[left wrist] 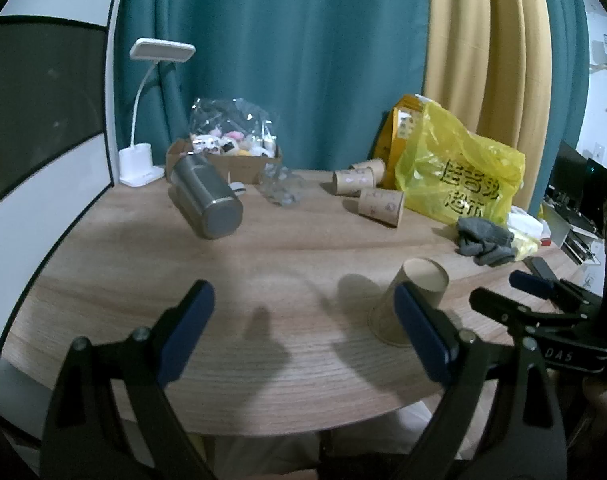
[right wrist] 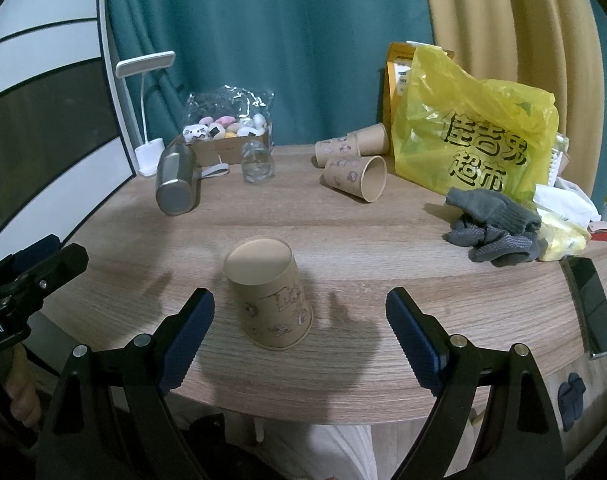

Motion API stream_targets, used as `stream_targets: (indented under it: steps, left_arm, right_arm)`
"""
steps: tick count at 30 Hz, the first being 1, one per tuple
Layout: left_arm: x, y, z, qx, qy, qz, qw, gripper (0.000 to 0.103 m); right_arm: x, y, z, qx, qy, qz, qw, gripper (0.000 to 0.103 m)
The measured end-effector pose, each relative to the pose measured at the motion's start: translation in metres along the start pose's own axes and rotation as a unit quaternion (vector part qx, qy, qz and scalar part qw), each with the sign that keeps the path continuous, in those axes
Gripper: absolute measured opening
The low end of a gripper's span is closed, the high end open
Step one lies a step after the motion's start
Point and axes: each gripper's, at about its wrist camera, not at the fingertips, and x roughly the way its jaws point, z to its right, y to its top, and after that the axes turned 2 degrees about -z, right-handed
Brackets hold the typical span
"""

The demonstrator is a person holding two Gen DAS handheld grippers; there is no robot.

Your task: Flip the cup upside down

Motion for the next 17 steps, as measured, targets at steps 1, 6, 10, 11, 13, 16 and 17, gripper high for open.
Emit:
stream_targets:
  steps: [1,6,10,11,13,16,17]
  left_arm:
    - [-0.0003,0.0008,-0.0007,0.0,0.0,-0.001,1.0,0.093]
    - [-0.0006,0.0029,-0.003,-0.001,0.0,-0.002,1.0,0.093]
    - [-0.0002,0.0021,-0.0024,0.0,0.0,-0.002,1.0,0.093]
    - [-0.0004,0.0028,-0.0031,0.0,0.0,-0.002,1.0,0.093]
    - [-0.001,0.0016,-0.0022,-0.001,-0.003,0.0,1.0,0.093]
    - [-0.0003,0.0015,-0.0033,-0.003,-0.003,-0.002,1.0,0.093]
    - [0.0008,0.0007,-0.0027,-0.005,-0.003,-0.003,1.0,0.093]
  right_arm:
    - [0.0005,-0.001,0.0011,0.001,0.0,0.0,1.0,0.09]
    - [0.0011,-0.0006,0.0014,0.001,0.001,0.0,1.0,0.09]
    - [0.001,-0.0007,0.0016,0.001,0.001,0.0,1.0,0.09]
    - [0.001,-0.0009,0.0018,0.001,0.0,0.0,1.0,0.09]
    - [0.001,-0.0009,0.0018,0.001,0.001,0.0,1.0,0.09]
    - [0.0019,-0.0012,0.0038,0.001,0.0,-0.001,1.0,0.09]
    - [0.0023,-0.0015,0.0051,0.001,0.001,-0.002,1.0,0.09]
